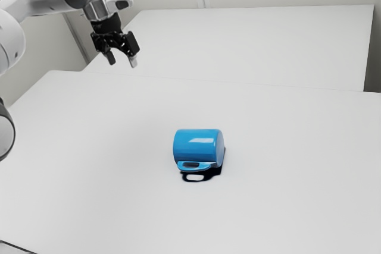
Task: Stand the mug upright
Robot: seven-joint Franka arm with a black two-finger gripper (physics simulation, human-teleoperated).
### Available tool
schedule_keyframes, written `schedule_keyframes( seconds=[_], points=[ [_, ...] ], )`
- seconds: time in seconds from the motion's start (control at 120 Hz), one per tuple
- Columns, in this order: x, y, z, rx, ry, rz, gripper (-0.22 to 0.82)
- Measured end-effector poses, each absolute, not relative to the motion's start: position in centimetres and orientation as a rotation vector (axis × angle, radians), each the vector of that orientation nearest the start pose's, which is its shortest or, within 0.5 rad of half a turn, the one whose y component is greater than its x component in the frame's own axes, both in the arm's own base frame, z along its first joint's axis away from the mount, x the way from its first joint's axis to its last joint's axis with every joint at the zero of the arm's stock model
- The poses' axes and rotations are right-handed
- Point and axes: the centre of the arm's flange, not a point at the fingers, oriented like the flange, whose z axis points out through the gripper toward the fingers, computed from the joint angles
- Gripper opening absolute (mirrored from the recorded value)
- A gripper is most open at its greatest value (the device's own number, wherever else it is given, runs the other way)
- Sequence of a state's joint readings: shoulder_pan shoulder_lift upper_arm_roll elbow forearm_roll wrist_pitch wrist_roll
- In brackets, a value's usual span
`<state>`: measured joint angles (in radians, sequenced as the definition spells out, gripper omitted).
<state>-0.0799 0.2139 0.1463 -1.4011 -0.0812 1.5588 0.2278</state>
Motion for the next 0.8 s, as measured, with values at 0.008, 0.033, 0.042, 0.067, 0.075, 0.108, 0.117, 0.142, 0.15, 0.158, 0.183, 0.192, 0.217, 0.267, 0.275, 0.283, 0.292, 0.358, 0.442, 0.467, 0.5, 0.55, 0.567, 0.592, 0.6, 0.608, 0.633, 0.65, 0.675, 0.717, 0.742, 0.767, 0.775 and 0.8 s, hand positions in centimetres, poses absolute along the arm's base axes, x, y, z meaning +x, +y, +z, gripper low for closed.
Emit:
schedule_keyframes(
  seconds=[0.008,0.033,0.042,0.067,0.075,0.108,0.117,0.142,0.15,0.158,0.183,0.192,0.217,0.267,0.275,0.283,0.292,0.358,0.442,0.467,0.5,0.55,0.567,0.592,0.6,0.608,0.633,0.65,0.675,0.717,0.742,0.767,0.775,0.8],
  points=[
    [61.6,2.3,57.9,-3.188,0.261,0.074,0.59],
    [61.4,2.3,57.9,-3.189,0.264,0.076,0.59],
    [61.4,2.2,57.9,-3.189,0.266,0.077,0.59],
    [61.3,2.1,57.9,-3.19,0.273,0.078,0.59],
    [61.2,2.0,57.9,-3.191,0.276,0.078,0.59],
    [61.1,1.6,57.9,-3.192,0.29,0.078,0.59],
    [61.1,1.5,57.9,-3.193,0.293,0.079,0.59],
    [61.1,1.3,57.7,-3.196,0.299,0.087,0.59],
    [61.0,1.3,57.6,-3.199,0.299,0.091,0.59],
    [61.0,1.3,57.4,-3.201,0.299,0.094,0.59],
    [60.9,1.3,57.0,-3.211,0.295,0.108,0.59],
    [60.9,1.4,56.9,-3.214,0.294,0.113,0.59],
    [60.8,1.5,56.4,-3.222,0.285,0.128,0.59],
    [60.5,1.5,55.7,-3.239,0.268,0.156,0.59],
    [60.4,1.5,55.6,-3.245,0.266,0.161,0.59],
    [60.3,1.4,55.5,-3.25,0.263,0.166,0.59],
    [60.2,1.4,55.4,-3.256,0.261,0.171,0.59],
    [58.9,1.2,54.5,-3.31,0.239,0.213,0.59],
    [57.4,1.5,53.1,-3.422,0.19,0.267,0.59],
    [57.0,2.0,52.1,-3.465,0.154,0.296,0.59],
    [56.3,3.0,50.9,-3.525,0.096,0.332,0.59],
    [55.1,4.5,49.4,-3.609,0.009,0.373,0.59],
    [54.9,4.9,49.1,-3.631,-0.014,0.378,0.59],
    [54.6,5.5,48.8,-3.662,-0.043,0.38,0.59],
    [54.5,5.6,48.7,-3.671,-0.051,0.382,0.59],
    [54.4,5.7,48.5,-3.68,-0.059,0.385,0.59],
    [54.2,5.9,48.0,-3.706,-0.08,0.394,0.59],
    [54.1,6.0,47.6,-3.723,-0.093,0.402,0.59],
    [53.9,6.1,47.0,-3.744,-0.109,0.415,0.59],
    [53.8,5.8,45.8,-3.779,-0.133,0.444,0.59],
    [53.7,5.5,45.0,-3.8,-0.145,0.464,0.59],
    [53.6,5.2,44.0,-3.82,-0.157,0.483,0.59],
    [53.6,5.1,43.7,-3.827,-0.162,0.489,0.59],
    [53.6,4.7,42.7,-3.844,-0.173,0.503,0.59]
  ],
)
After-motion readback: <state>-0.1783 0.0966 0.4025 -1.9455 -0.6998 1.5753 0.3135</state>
